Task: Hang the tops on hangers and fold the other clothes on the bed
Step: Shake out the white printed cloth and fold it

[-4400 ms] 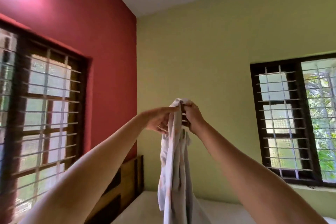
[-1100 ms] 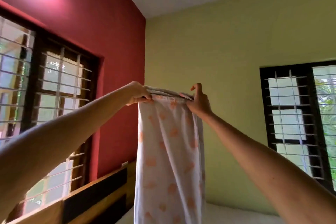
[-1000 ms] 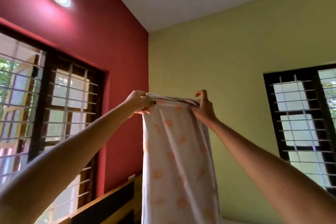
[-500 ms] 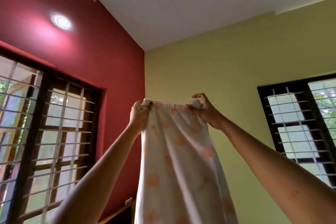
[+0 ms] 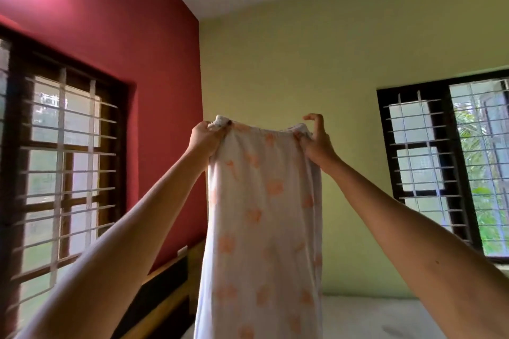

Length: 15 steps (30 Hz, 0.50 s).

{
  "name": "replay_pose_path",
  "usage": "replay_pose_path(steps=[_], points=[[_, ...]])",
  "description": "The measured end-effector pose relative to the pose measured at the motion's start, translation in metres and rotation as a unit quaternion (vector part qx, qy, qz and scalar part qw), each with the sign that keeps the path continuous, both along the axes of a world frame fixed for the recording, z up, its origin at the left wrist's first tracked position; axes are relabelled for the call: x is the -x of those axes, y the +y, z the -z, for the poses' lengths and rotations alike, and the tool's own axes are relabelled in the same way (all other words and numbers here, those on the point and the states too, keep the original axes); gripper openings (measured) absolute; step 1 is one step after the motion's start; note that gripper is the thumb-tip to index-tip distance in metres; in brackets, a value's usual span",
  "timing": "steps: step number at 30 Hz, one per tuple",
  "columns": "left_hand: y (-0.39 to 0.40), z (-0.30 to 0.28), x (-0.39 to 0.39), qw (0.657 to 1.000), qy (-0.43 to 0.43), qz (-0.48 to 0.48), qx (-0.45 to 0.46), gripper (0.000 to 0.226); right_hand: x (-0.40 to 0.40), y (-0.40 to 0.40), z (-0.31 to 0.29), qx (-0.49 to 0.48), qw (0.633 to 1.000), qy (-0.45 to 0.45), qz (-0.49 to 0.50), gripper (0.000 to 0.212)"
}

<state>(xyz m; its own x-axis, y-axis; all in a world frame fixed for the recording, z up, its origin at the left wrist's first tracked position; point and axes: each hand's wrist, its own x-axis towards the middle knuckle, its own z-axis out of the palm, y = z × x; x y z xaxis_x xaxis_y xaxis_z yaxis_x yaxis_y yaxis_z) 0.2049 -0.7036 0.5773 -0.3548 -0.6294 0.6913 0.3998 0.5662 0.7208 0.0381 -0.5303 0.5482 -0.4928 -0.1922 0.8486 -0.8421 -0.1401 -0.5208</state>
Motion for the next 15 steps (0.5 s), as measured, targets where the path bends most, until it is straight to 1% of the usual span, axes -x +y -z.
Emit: replay_pose_path(steps=[1,2,3,4,5,6,7,9,10,11,12,13,14,15], points=[[-0.003,0.005,0.002,1.0,-0.015,0.001,-0.009,0.024,-0.001,-0.003,0.005,-0.028,0.999,0.009,0.03,0.037],[-0.006,0.009,0.004,0.999,-0.029,0.003,-0.022,0.023,-0.003,-0.005,0.007,-0.052,0.998,-0.003,0.042,0.038],[-0.011,0.016,0.009,0.998,-0.046,0.015,-0.051,0.021,-0.006,-0.005,0.011,-0.072,0.996,-0.038,0.022,0.04],[-0.015,0.02,0.012,0.994,-0.06,0.029,-0.089,0.019,-0.009,-0.005,0.012,-0.081,0.992,-0.084,-0.045,0.041],[-0.018,0.025,0.015,0.988,-0.072,0.048,-0.13,0.017,-0.011,-0.003,0.015,-0.079,0.976,-0.139,-0.151,0.042],[-0.025,0.032,0.02,0.98,-0.078,0.062,-0.171,0.015,-0.006,-0.005,0.023,-0.082,0.948,-0.183,-0.247,0.047],[-0.031,0.036,0.026,0.974,-0.077,0.07,-0.201,0.016,0.0,-0.008,0.035,-0.118,0.927,-0.199,-0.295,0.057],[-0.038,0.046,0.037,0.965,-0.062,0.08,-0.242,0.03,0.01,-0.02,0.072,-0.261,0.906,-0.176,-0.284,0.082],[-0.039,0.051,0.043,0.964,-0.045,0.079,-0.248,0.037,0.013,-0.025,0.086,-0.284,0.904,-0.174,-0.269,0.083],[-0.038,0.06,0.049,0.967,-0.038,0.077,-0.238,0.045,0.016,-0.028,0.09,-0.253,0.914,-0.194,-0.251,0.077],[-0.037,0.071,0.054,0.97,-0.043,0.082,-0.224,0.055,0.019,-0.028,0.088,-0.184,0.927,-0.222,-0.24,0.072],[-0.035,0.088,0.059,0.967,-0.091,0.098,-0.216,0.065,0.023,-0.027,0.084,-0.105,0.933,-0.247,-0.238,0.067],[-0.033,0.108,0.063,0.953,-0.167,0.12,-0.223,0.065,0.028,-0.026,0.079,-0.021,0.933,-0.264,-0.244,0.062],[-0.03,0.127,0.065,0.929,-0.251,0.135,-0.236,0.057,0.034,-0.025,0.077,0.035,0.931,-0.275,-0.237,0.055]])
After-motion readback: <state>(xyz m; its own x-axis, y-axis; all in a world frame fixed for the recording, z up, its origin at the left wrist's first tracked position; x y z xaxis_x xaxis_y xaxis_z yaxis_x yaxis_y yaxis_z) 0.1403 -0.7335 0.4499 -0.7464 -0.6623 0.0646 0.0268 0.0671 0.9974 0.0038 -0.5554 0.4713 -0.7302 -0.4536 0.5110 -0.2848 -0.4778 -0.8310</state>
